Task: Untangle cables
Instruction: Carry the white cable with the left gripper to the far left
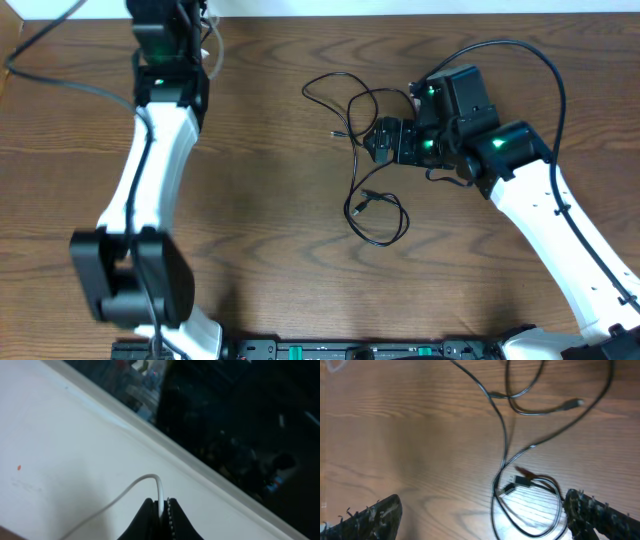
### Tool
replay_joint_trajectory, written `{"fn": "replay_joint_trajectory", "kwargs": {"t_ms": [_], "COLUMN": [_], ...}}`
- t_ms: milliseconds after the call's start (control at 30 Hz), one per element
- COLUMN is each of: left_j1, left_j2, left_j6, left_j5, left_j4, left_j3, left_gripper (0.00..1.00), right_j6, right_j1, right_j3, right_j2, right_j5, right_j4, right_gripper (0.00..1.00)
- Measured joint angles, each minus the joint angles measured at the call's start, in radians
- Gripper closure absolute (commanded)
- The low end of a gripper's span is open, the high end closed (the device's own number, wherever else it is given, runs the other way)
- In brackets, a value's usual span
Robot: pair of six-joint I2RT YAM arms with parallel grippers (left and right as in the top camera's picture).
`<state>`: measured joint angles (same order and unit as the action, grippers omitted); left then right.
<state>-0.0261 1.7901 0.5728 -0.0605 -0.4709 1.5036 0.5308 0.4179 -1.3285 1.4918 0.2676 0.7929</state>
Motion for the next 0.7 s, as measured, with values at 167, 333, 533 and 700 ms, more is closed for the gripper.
{"fn": "replay_joint_trajectory", "kwargs": {"t_ms": [167,333,533,700], "left_j1": [0.0,0.004,0.061,0.161], "left_j2": [0.162,0.296,0.365,0.375], "left_j6": [-0.049,-0.138,-0.255,-0.343], "left_j5": [-0.025,-0.032,-0.041,-0.075], "left_j4": [-0.029,-0.026,0.048,0.145], "left_j3": [0.054,0.094,0.097,0.098], "left_gripper": [0.93,0.92,0.91,0.19], "right_j6": [-0.002,-0.002,-0.001,0.011], "right_j1": [0.023,0.045,0.058,0.058], "right_j3": [0.0,0.006,0.042,0.088], "right_j2": [0.0,0.0,0.013,0.055], "right_j5": [-0.063,-0.085,-0.093,-0.1], "right_j4": [0.003,0.003,-0.002,-0.005], "right_gripper": [0.01,0.01,0.01,0.01]}}
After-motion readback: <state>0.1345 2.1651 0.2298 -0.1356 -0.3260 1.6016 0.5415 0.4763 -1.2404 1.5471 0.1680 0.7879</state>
